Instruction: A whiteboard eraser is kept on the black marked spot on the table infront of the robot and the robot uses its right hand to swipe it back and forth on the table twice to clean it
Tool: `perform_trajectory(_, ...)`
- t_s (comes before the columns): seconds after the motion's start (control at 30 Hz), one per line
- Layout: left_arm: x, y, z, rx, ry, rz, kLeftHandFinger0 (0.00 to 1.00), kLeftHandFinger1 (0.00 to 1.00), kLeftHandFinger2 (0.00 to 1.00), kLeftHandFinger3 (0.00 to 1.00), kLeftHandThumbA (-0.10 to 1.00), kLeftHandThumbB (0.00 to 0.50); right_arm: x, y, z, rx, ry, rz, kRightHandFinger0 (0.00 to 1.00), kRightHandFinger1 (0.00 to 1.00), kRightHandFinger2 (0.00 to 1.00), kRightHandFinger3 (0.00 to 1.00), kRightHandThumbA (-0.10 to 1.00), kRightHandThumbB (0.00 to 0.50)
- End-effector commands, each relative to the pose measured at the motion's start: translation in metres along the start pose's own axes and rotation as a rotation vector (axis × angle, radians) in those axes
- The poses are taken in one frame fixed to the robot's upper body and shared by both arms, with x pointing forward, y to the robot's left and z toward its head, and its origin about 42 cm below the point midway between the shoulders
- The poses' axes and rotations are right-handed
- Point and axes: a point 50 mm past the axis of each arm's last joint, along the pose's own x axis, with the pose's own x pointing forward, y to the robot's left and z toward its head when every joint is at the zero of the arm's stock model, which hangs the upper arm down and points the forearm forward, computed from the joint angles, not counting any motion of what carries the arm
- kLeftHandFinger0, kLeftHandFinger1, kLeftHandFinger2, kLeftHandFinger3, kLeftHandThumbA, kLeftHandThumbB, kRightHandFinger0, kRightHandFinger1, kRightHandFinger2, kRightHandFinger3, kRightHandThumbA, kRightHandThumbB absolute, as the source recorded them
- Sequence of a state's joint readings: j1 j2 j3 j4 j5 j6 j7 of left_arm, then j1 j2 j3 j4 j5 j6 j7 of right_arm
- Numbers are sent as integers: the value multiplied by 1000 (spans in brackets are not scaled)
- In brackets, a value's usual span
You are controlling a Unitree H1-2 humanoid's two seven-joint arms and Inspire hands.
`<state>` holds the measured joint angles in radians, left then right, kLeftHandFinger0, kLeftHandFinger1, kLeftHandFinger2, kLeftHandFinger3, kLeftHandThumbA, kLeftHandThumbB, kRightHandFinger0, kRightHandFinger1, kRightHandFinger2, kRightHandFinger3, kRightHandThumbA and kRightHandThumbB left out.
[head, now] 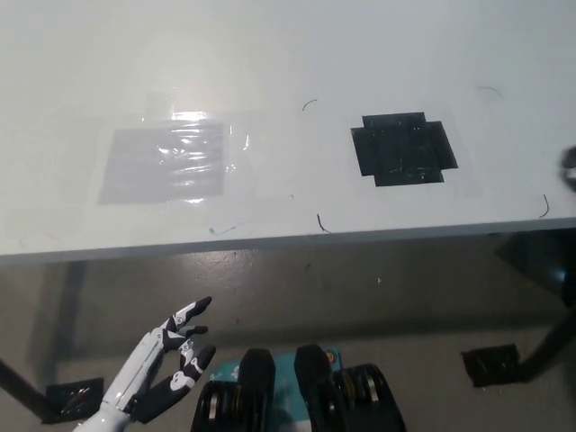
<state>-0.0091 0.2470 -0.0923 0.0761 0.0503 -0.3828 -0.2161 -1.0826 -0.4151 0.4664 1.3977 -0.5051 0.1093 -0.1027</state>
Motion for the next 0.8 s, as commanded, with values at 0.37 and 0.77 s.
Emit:
perform_trajectory(0.37,3,11,12,28,-46,0,880,1000,1000,1000,688,300,-40,22,201,30,-335,37,168,245,270,478,981,386)
perform_trajectory(0.77,3,12,12,23,-46,7,877,1000,1000,1000,706,312,-28,33,159,-45,-256,54,70,75,152,407,953,342)
